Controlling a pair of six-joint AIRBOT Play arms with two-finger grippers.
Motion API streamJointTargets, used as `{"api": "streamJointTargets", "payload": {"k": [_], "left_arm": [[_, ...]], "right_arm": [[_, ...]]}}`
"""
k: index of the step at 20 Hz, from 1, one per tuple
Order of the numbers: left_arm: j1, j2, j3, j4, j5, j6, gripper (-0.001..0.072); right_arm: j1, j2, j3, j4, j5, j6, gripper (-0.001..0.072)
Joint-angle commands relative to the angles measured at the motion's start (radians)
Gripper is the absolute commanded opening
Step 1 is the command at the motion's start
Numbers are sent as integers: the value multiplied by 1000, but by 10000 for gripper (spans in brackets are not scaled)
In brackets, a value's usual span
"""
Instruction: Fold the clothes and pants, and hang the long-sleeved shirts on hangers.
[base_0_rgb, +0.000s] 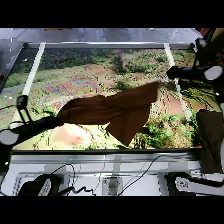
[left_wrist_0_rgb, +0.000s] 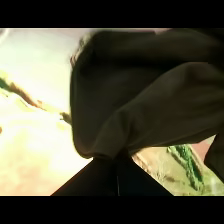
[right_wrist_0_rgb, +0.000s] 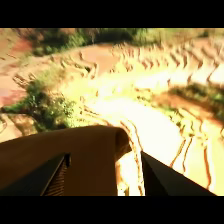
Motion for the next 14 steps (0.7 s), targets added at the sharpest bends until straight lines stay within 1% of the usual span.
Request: {"api": "streamJointTargets", "payload": {"k": [1, 3, 5, 6, 7, 8, 9, 10, 11, 14], "left_arm": [[0, -135, -66, -46, 43, 1, 23], [0, -190, -66, -47, 47, 1, 23], [0, -207, -66, -46, 55, 1, 23], [0, -207, -66, -47, 57, 12, 23], [0, -207, -66, -47, 58, 29, 23], [0, -207, -66, -46, 58, 31, 23], [0, -207, -66, -47, 58, 31, 23], [0, -207, -66, -47, 58, 30, 23], [0, -207, -66, -46, 58, 30, 23], [0, -207, -66, -47, 58, 30, 23]], "right_arm": [[-24, -120, 1, -56, 50, 99, 481], [-65, -120, 1, -106, 169, 96, 478], [-116, -121, -12, -106, 346, 54, 476], [-136, -121, -40, -98, 426, 31, 434], [-154, -121, -88, -57, 486, 8, 427], [-164, -121, -143, 17, 515, -11, 427], [-164, -121, -213, 122, 521, -40, 430], [-154, -121, -281, 215, 504, -64, 456], [-135, -121, -351, 287, 465, -84, 461], [-58, -121, -496, 393, 303, -95, 461]]}}
